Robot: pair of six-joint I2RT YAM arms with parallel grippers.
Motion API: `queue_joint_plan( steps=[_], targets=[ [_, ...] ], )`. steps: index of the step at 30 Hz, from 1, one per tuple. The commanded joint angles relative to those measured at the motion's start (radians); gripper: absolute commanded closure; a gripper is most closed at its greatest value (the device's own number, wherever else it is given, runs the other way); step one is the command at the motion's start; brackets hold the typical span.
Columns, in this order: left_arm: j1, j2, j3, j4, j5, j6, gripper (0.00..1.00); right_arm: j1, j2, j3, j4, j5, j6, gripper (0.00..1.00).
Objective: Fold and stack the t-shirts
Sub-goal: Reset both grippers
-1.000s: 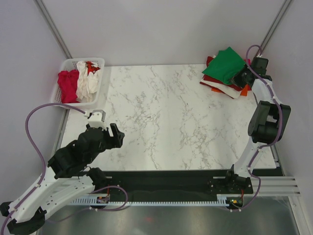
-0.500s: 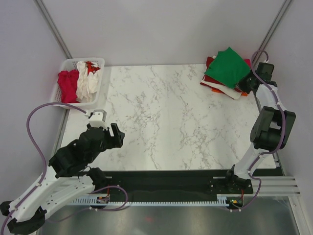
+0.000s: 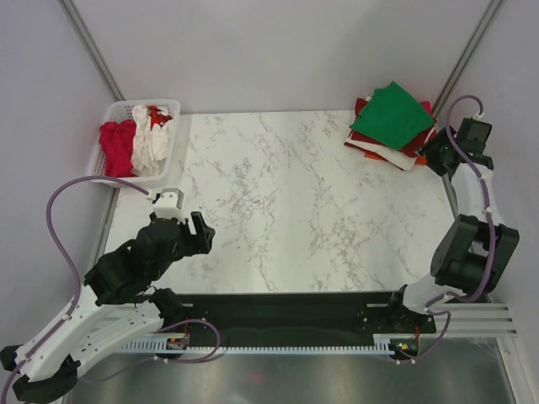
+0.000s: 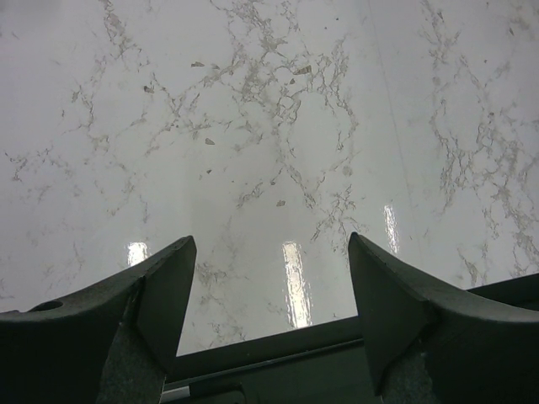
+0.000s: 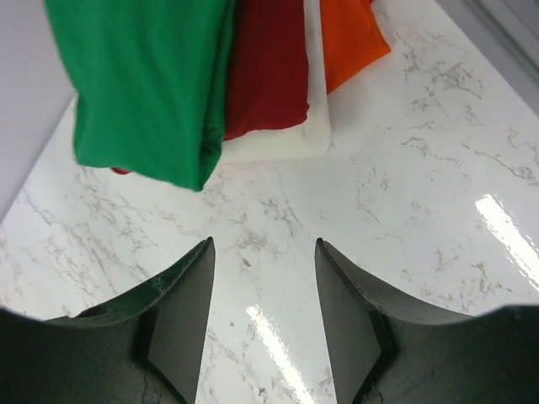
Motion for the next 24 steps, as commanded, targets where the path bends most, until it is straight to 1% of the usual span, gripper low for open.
queue_joint_plan(
  steps=[1, 3, 5, 6, 8, 9, 10, 11, 12, 13, 14, 15, 16, 17, 18, 19, 20, 22, 23, 24],
  targets=[
    [0.003, 0.005, -0.004, 0.018, -0.039, 0.021, 0.2, 0.01, -0.201, -0.055, 0.012, 0.044, -0.014, 0.42],
    [0.003, 0.011, -0.004, 0.018, -0.041, 0.022, 0.2, 0.05, -0.3, -0.099, 0.064, 0.012, 0.002, 0.41],
    [0.003, 0.012, -0.004, 0.017, -0.041, 0.024, 0.2, 0.096, -0.354, -0.161, 0.119, -0.009, 0.012, 0.37],
    [0.003, 0.015, -0.004, 0.018, -0.041, 0.024, 0.2, 0.157, -0.395, -0.183, 0.138, -0.022, 0.014, 0.35],
    [0.003, 0.019, -0.003, 0.017, -0.047, 0.024, 0.2, 0.229, -0.434, -0.249, 0.179, -0.02, 0.003, 0.3],
    [0.003, 0.021, -0.003, 0.018, -0.047, 0.022, 0.2, 0.315, -0.475, -0.27, 0.187, -0.005, -0.009, 0.29],
    [0.001, 0.018, -0.003, 0.017, -0.048, 0.022, 0.2, 0.358, -0.495, -0.316, 0.19, 0.054, -0.032, 0.28],
    [0.003, 0.015, -0.003, 0.017, -0.05, 0.024, 0.2, 0.411, -0.534, -0.338, 0.193, 0.084, -0.041, 0.25],
    [0.003, 0.012, -0.001, 0.017, -0.053, 0.024, 0.2, 0.499, -0.551, -0.359, 0.192, 0.113, -0.049, 0.24],
    [0.003, 0.004, -0.003, 0.015, -0.057, 0.021, 0.2, 0.543, -0.569, -0.399, 0.19, 0.136, -0.064, 0.23],
    [0.003, 0.001, -0.001, 0.015, -0.064, 0.021, 0.2, 0.588, -0.587, -0.421, 0.181, 0.205, -0.07, 0.2],
    [0.003, -0.005, -0.001, 0.015, -0.065, 0.019, 0.2, 0.675, -0.629, -0.441, 0.172, 0.239, -0.077, 0.17],
    [0.003, -0.011, -0.001, 0.017, -0.068, 0.018, 0.2, 0.717, -0.653, -0.486, 0.164, 0.274, -0.086, 0.15],
    [0.003, -0.019, -0.001, 0.015, -0.07, 0.018, 0.2, 0.752, -0.71, -0.508, 0.138, 0.376, -0.084, 0.11],
    [0.003, -0.025, 0.0, 0.015, -0.068, 0.019, 0.2, 0.801, -0.742, -0.53, 0.115, 0.427, -0.078, 0.1],
    [0.001, -0.031, 0.0, 0.017, -0.062, 0.021, 0.2, 0.814, -0.776, -0.557, 0.088, 0.487, -0.075, 0.09],
    [0.003, -0.051, -0.001, 0.015, -0.062, 0.021, 0.2, 0.817, -0.845, -0.568, 0.036, 0.585, -0.066, 0.08],
    [0.003, -0.076, -0.007, 0.018, -0.061, 0.022, 0.2, 0.819, -0.911, -0.585, -0.004, 0.679, -0.066, 0.05],
    [0.003, -0.094, -0.011, 0.018, -0.061, 0.019, 0.2, 0.817, -0.939, -0.585, -0.033, 0.711, -0.067, 0.02],
    [0.003, -0.1, -0.015, 0.018, -0.061, 0.018, 0.18, 0.817, -0.98, -0.585, -0.043, 0.754, -0.07, 0.02]
  ],
)
